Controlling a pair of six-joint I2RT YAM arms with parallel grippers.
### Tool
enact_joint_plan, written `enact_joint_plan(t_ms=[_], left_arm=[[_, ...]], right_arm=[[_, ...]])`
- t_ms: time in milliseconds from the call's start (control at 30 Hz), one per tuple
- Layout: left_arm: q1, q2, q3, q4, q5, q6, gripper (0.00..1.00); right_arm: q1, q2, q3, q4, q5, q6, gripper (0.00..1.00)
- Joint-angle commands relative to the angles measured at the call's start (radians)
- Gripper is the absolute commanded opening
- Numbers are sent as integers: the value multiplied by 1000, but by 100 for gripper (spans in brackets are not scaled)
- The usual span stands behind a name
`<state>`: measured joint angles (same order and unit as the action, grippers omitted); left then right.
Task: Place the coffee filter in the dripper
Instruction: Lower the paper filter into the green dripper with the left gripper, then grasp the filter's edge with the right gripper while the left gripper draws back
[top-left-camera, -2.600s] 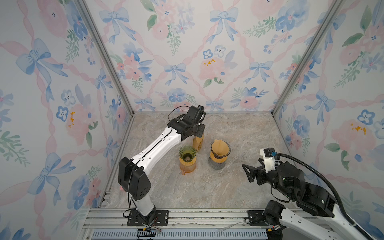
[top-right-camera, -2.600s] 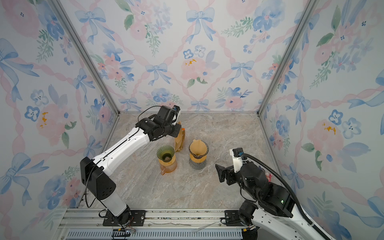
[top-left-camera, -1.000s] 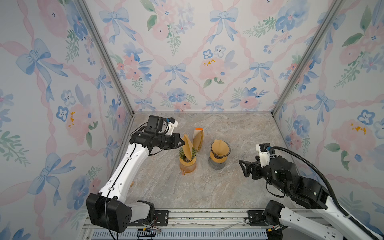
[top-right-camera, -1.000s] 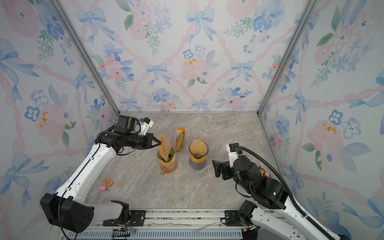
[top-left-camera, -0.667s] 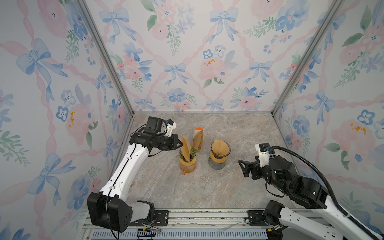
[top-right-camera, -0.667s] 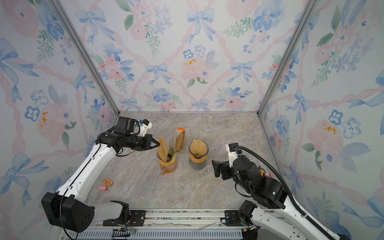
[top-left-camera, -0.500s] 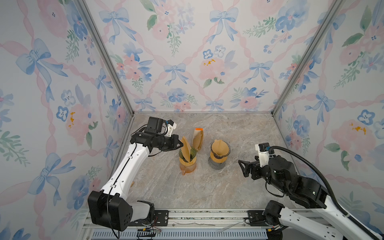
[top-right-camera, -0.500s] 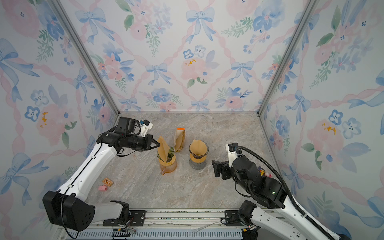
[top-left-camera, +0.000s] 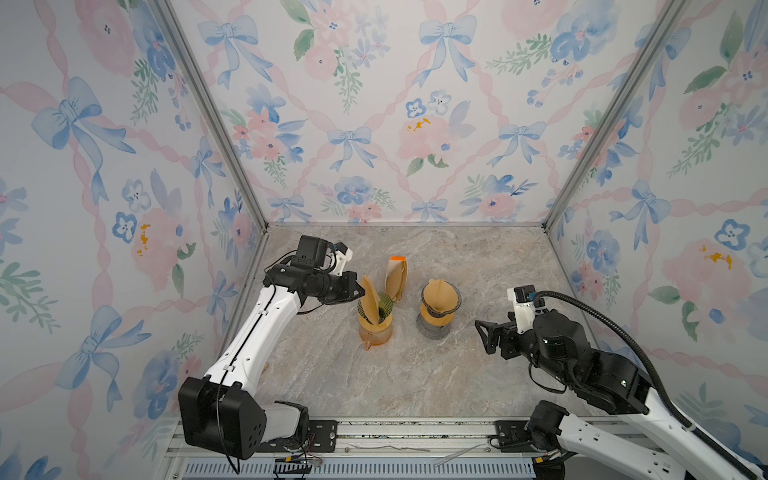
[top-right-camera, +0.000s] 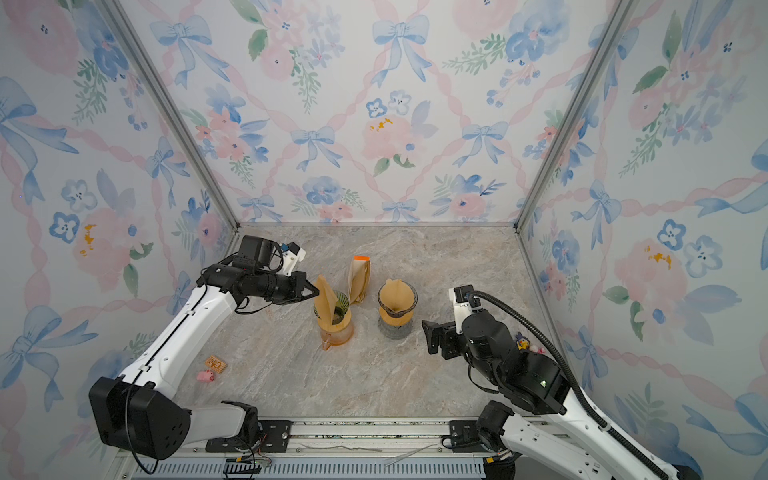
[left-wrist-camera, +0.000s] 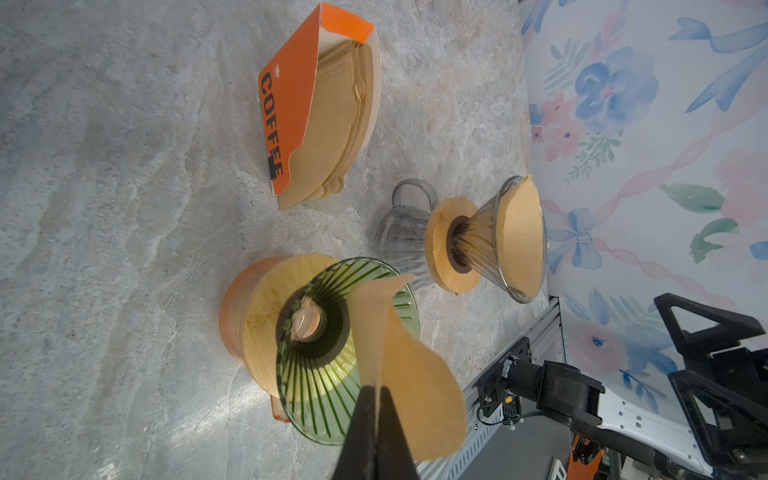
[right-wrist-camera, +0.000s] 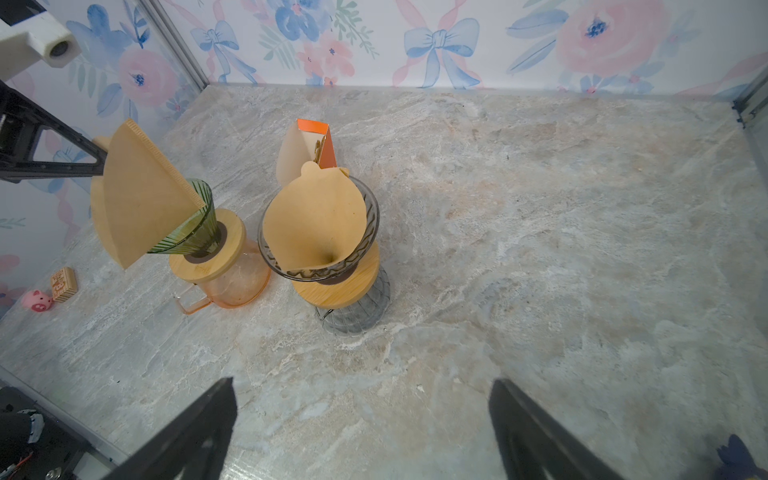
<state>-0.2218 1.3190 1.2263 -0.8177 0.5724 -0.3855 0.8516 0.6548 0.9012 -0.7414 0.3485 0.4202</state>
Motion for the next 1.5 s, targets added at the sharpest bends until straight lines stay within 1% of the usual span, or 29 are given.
enact_joint_plan(t_ms=[0, 467, 600, 667, 767, 800, 833, 900, 933, 1067, 1200, 1233, 1333, 1467], left_arm=[[4, 10, -20, -5, -15, 27, 7], [5, 4, -32, -6, -67, 16, 22], [5, -10, -36, -6, -78, 15, 29], [5, -20, -31, -6, -78, 13, 37], [4, -45, -20, -7, -87, 10, 55], [6, -56, -15, -7, -89, 8, 63], [5, -68, -12, -7, -90, 9, 74], [4, -92, -6, -6, -91, 9, 94], [4, -105, -5, -6, -94, 11, 98], [4, -167, -19, -4, -99, 37, 98], [4, -244, -70, 26, -58, 80, 98], [4, -270, -96, 50, -40, 82, 98], [5, -343, -160, 109, -29, 72, 98], [5, -444, -253, 188, -35, 54, 98]], right_arm=[[-7, -1, 12, 4, -3, 15, 96], [-6, -3, 22, -12, -4, 19, 96], [-7, -5, 27, -10, 5, 24, 96], [-7, 8, 36, -9, -1, 28, 96], [-7, 56, 73, -40, -2, 45, 96], [-5, 75, 88, -54, 3, 54, 96], [-5, 90, 99, -60, 9, 63, 96], [-6, 108, 106, -45, -10, 71, 96], [-6, 116, 111, -36, -24, 78, 96], [7, 128, 116, 8, -69, 84, 96], [36, 146, 120, 35, -51, 81, 96], [44, 160, 127, 37, -72, 66, 96], [75, 208, 151, 28, -53, 66, 96], [110, 313, 222, -4, -23, 106, 96]])
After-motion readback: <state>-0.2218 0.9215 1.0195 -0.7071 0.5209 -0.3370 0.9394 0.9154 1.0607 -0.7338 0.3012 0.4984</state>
